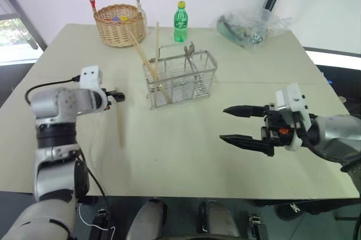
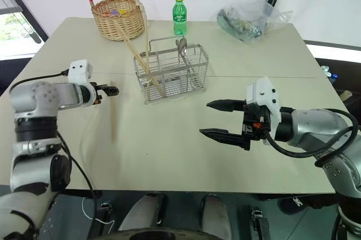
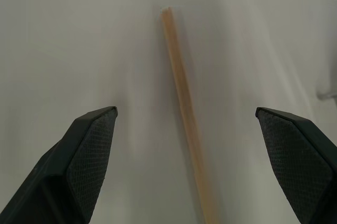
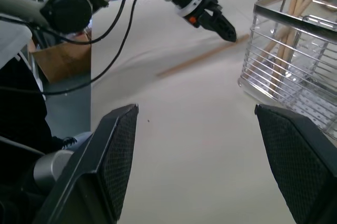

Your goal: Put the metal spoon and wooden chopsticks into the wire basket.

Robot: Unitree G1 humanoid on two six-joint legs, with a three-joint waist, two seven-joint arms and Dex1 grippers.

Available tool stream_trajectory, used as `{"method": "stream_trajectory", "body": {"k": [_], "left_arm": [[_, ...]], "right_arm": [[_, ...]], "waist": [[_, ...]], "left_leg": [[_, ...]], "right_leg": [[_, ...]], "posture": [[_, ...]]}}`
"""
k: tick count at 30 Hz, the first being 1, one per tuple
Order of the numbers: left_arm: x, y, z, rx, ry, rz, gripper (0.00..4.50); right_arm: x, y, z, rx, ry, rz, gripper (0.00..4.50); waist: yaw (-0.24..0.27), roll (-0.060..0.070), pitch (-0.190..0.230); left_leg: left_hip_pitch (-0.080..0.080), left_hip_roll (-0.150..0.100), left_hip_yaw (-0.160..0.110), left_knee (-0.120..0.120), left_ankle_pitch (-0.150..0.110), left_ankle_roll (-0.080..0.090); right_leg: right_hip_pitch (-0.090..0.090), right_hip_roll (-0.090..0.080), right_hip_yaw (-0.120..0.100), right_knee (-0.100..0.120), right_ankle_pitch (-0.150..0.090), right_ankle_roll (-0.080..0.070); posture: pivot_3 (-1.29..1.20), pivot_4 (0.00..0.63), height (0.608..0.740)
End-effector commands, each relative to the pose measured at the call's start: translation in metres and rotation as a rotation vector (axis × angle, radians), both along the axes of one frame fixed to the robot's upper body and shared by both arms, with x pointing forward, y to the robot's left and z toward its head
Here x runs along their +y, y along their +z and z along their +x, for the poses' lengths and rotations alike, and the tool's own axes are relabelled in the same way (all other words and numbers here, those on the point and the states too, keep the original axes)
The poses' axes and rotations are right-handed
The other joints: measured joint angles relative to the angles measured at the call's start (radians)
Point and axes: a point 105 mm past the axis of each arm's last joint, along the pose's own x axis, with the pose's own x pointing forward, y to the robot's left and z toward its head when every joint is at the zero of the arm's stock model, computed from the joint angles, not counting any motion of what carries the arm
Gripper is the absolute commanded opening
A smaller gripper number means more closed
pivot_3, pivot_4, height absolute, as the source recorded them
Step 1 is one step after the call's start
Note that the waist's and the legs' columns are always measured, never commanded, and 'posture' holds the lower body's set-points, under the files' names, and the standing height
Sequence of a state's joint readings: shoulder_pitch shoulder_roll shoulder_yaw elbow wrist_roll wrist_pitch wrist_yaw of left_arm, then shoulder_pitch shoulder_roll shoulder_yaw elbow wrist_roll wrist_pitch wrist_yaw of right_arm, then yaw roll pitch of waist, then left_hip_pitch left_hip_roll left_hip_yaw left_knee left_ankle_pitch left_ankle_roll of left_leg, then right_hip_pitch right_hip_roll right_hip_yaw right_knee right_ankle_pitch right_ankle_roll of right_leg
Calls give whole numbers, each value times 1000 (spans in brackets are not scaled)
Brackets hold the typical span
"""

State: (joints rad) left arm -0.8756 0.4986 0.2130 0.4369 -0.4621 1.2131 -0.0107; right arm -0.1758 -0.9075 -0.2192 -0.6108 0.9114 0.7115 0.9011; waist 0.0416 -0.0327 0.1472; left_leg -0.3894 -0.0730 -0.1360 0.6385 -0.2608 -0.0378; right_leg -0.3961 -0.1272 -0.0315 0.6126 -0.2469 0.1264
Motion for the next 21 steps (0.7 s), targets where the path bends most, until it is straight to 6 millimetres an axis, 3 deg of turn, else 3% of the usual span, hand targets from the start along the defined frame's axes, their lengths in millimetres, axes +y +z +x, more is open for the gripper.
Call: {"method": "stream_trajectory", "body": {"k": [1,6,9,16,21], "left_arm": [[1,6,15,-39,7,1,4441],[-1,-3,28,-18,27,-24,4441],[1,-5,32,-16,34,-18,3563],[2,-6,35,-19,47,-26,22],[4,-6,35,-22,56,-24,22]], "right_arm": [[5,9,-6,-49,3,23,3643],[7,4,-10,-43,-14,33,3643],[6,5,-10,-49,-21,31,3643],[4,7,-10,-58,-33,31,3643],[5,9,-12,-67,-26,28,3643]], "waist": [[-2,0,0],[-1,0,0],[-2,0,0],[-1,0,0],[-2,0,0]], "left_leg": [[0,0,0,-1,0,0],[0,-1,1,-2,0,0],[0,-1,1,-2,0,0],[1,-1,1,-2,0,0],[1,-1,1,-2,0,0]], "right_leg": [[0,-1,0,0,0,0],[-1,-2,0,0,0,0],[-1,-2,-1,0,0,0],[0,-2,-1,0,0,1],[0,-2,-1,1,0,1]], "posture": [[0,150,674],[0,150,674],[0,150,674],[0,150,674],[0,150,674]]}}
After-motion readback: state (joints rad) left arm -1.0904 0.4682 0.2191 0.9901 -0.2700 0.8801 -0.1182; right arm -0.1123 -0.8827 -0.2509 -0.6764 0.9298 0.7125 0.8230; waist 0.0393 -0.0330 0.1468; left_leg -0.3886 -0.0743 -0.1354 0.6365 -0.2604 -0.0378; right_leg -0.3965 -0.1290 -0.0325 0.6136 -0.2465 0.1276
